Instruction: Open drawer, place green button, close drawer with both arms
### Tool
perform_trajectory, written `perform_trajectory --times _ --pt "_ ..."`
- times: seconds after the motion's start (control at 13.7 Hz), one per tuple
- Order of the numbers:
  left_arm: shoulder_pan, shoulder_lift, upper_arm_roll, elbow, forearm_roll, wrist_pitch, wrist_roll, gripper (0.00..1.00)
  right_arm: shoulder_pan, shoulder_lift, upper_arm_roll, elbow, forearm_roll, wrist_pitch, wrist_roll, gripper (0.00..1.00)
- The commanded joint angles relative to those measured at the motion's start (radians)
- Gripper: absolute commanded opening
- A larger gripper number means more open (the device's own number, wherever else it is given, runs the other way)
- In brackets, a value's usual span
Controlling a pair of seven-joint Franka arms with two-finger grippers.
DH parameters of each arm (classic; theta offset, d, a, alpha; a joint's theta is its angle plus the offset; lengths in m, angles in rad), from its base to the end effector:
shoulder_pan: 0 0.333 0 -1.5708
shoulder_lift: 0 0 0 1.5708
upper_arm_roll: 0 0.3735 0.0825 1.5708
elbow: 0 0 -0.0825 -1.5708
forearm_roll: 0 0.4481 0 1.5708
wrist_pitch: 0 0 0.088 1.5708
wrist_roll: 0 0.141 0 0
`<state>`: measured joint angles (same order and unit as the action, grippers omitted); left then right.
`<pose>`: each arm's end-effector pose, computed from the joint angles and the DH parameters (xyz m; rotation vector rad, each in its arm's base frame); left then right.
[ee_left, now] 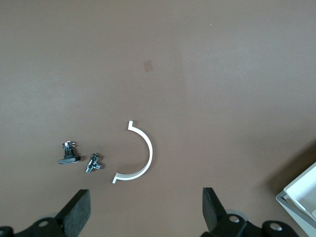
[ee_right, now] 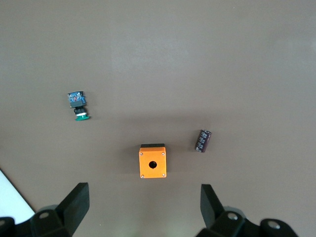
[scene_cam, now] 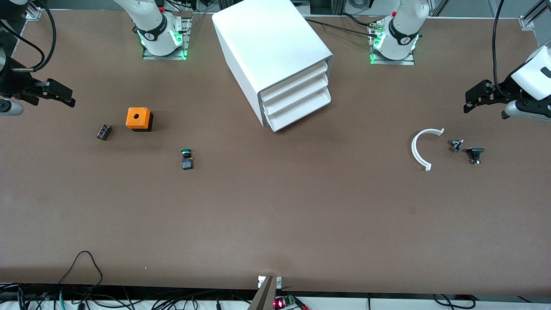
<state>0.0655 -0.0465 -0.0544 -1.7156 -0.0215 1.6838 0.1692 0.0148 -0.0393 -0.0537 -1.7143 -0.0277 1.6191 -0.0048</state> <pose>0.6092 0.0033 0.6083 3.1146 -0.2431 0.0254 0.6014 -0.0277 0.5992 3.1157 -0.0497 -0.0880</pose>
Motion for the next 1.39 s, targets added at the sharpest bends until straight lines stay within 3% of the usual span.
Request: perform_trajectory --times 0.0,0.36,0.58,0.73,0.88,1.09,1.31 --pt "0.002 0.014 -0.002 0.027 0.009 -0.021 0.021 1.0 -0.01 -0.037 0.003 -0.033 0.012 -0.005 -0.012 1.0" --pt "-0.003 0.083 -0.012 0.045 0.008 -0.022 0.018 1.0 -0.01 -0.065 0.003 -0.079 0.012 0.022 -0.011 1.0" --pt "-0.01 0.194 -0.035 0.008 0.005 -0.013 0.023 1.0 -0.01 -0.122 0.003 -0.159 0.011 0.08 -0.012 1.0" --pt "-0.01 0.263 -0.088 -0.004 -0.041 -0.012 0.024 1.0 -0.01 -0.125 0.003 -0.163 0.011 0.077 -0.012 1.0" --pt "-0.01 0.328 -0.129 -0.056 -0.186 -0.007 0.026 1.0 -0.01 -0.125 0.002 -0.162 0.012 0.068 -0.012 1.0" --pt "-0.019 0.427 -0.168 -0.169 -0.49 0.127 0.045 1.0 -0.01 -0.106 0.003 -0.145 0.012 0.054 -0.006 1.0" --pt "-0.087 0.526 -0.174 -0.2 -0.725 0.174 0.122 1.0 -0.009 -0.056 0.005 -0.108 0.012 0.054 -0.017 1.0"
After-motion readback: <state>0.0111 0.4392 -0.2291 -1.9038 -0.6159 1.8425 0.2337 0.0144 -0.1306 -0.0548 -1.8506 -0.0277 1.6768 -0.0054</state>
